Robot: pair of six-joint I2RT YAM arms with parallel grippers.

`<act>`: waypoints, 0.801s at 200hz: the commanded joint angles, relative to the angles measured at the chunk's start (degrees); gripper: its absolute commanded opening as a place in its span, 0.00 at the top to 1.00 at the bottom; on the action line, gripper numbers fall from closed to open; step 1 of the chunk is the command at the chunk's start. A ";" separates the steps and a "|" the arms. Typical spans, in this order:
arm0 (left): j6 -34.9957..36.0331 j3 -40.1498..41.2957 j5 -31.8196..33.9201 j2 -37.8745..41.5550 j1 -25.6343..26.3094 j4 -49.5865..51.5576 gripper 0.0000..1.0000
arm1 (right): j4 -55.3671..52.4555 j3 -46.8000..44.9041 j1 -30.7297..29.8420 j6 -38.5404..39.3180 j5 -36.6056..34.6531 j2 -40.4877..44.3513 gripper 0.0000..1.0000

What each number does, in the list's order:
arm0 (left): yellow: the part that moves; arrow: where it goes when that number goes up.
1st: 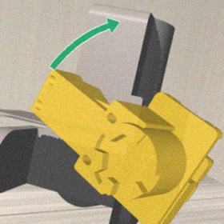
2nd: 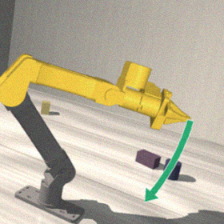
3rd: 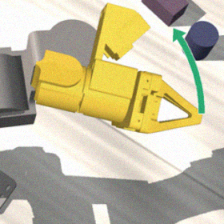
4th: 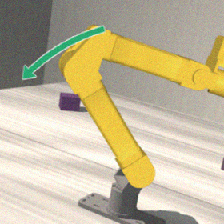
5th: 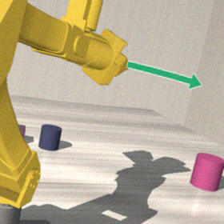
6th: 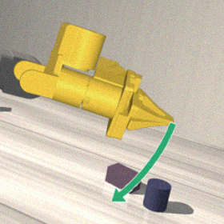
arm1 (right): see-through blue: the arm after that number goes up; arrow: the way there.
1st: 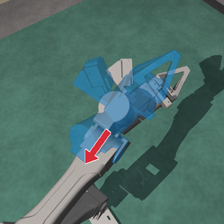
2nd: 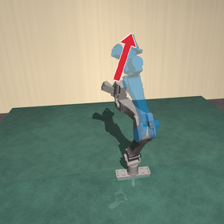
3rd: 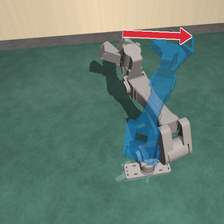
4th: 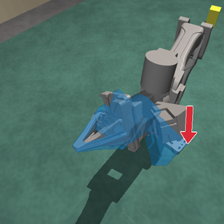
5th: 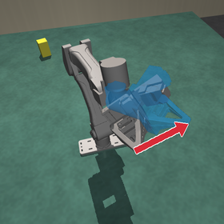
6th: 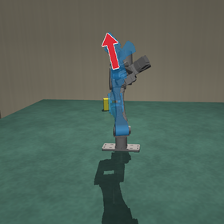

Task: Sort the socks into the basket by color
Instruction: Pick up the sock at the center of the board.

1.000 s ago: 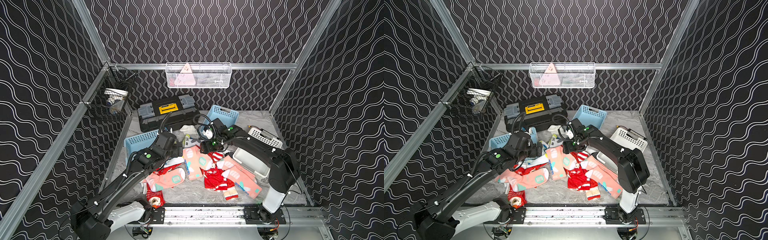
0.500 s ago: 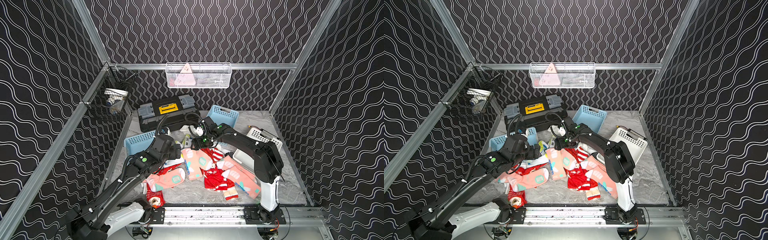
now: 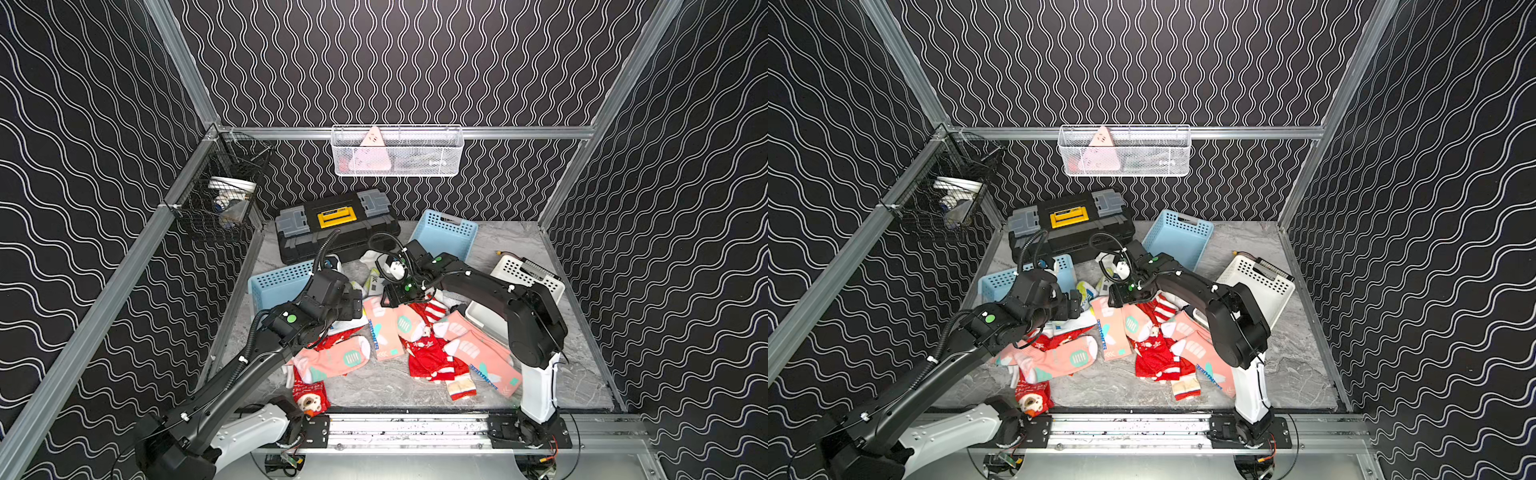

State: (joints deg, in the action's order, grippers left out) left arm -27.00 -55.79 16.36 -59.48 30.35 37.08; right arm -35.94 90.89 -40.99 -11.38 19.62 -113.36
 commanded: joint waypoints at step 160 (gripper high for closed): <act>-0.77 1.64 1.74 1.36 -0.02 -0.56 0.05 | 1.15 0.85 -3.96 -0.84 2.05 -2.22 0.87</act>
State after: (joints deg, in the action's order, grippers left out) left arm -27.05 -54.39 16.82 -58.08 30.35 36.97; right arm -35.40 91.64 -44.84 -11.60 20.86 -115.44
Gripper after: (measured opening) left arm 0.949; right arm 0.222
